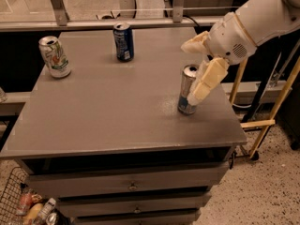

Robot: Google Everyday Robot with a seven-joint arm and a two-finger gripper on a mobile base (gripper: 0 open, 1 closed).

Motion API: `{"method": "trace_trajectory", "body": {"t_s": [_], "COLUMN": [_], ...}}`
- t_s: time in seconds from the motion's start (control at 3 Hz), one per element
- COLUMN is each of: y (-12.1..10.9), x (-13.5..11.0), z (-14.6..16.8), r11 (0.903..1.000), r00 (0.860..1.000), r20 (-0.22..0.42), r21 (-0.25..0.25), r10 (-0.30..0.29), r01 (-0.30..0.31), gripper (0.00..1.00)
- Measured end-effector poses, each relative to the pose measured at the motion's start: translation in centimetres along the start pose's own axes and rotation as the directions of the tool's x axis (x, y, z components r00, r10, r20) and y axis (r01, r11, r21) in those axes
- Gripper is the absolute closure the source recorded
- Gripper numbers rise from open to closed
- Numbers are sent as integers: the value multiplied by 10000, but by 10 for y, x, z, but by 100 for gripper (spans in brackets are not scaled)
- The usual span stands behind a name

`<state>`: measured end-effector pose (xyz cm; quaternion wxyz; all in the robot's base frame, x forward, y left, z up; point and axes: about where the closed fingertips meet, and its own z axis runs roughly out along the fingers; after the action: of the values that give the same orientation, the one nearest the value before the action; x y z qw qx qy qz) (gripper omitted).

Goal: Pick redbull can

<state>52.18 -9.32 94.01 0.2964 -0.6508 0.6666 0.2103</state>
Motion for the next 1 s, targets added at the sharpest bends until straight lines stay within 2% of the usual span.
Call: {"method": "trace_trajectory", "body": {"t_s": [0.67,1.0], "y": [-13,-13], "x": [12,18], "z": [9,8], "r11": [9997,9996], "r00": [9983,9973], "r20": [-546,-703], "r21": [-144,-187], "r10": [190,208], "r01": [-198,-222], "gripper": [0,18]}}
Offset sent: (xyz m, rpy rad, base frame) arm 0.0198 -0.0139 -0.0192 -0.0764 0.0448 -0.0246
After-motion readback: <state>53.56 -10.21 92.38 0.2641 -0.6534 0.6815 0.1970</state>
